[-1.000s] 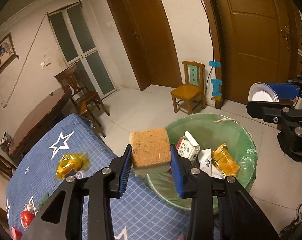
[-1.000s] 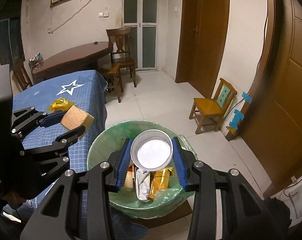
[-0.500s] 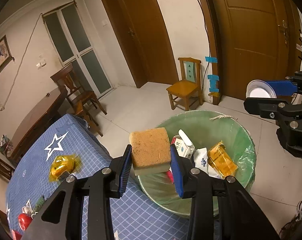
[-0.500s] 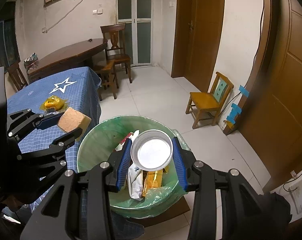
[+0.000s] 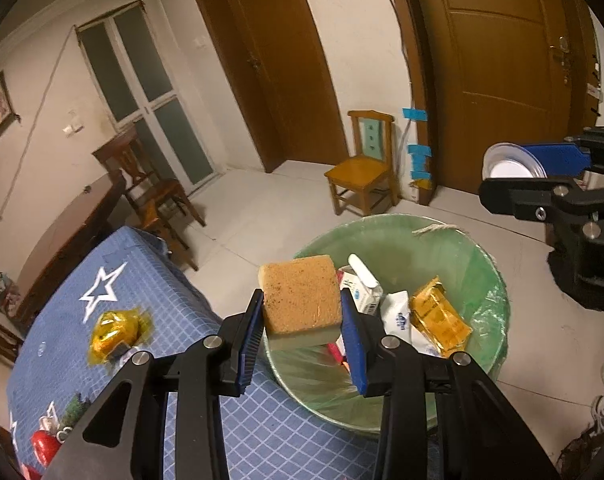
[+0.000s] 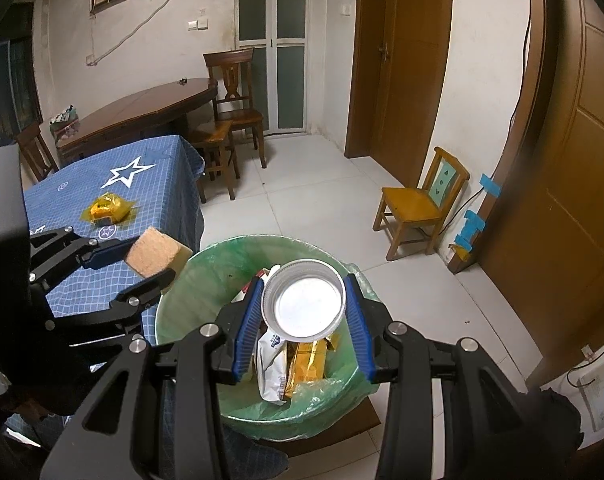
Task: Collect trash
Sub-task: 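Carry the white cup and yellow sponge over the green bin, then open both tools to drop the cup and sponge into the bin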
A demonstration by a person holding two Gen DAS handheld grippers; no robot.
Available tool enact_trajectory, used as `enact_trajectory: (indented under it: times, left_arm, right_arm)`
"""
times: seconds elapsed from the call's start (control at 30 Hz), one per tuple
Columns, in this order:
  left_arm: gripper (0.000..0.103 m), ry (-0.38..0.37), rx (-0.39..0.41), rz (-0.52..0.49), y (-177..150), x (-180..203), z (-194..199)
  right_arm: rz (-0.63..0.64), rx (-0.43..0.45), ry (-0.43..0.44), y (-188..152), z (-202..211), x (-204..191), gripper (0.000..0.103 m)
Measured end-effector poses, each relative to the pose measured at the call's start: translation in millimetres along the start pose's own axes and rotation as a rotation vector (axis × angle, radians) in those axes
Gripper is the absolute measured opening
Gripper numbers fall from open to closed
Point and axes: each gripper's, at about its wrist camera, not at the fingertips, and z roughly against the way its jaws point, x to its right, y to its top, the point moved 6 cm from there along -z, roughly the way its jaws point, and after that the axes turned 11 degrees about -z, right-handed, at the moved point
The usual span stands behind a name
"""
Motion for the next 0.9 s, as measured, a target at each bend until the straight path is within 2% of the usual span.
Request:
enact_trajectory:
  times: [0.13, 0.63, 0.67, 0.7, 0.73, 0.8, 0.9]
  left_arm:
    - [0.039, -0.046, -0.001, 0.019, -1.6, -7.2, -3.9]
    - [0.038, -0.121, 0.016, 0.058, 6.5, -22.3, -12.4]
    - [0.039, -0.128, 0.022, 0.062, 8.1, -22.8, -13.2]
    - [0.039, -0.144, 0.029, 0.069, 9.7, -24.1, -15.4]
    - [0.040, -0.160, 0.019, 0.077, 10.6, -24.9, -19.0]
    - [0.051, -0.184, -0.004, 0.098, 10.4, -28.1, -25.3]
    - [0.053, -0.174, -0.002, 0.114, 8.4, -35.3, -26.7]
  right_arm:
    - [0.001, 0.000, 0.004, 0.5, -0.7, -0.1, 0.039]
    - [0.016, 0.011, 0.023, 9.9, -7.8, -0.1, 0.039]
    - [0.009, 0.009, 0.028, 11.2, -11.0, 2.3, 0.041]
    - [0.002, -0.002, 0.034, 11.8, -14.8, 4.5, 0.052]
    - [-0.010, -0.003, 0.033, 12.7, -17.9, 7.8, 0.057]
    - [-0.028, -0.007, 0.033, 12.7, -22.8, 12.2, 0.058]
    - [-0.050, -0.009, 0.042, 10.2, -24.3, 16.2, 0.058]
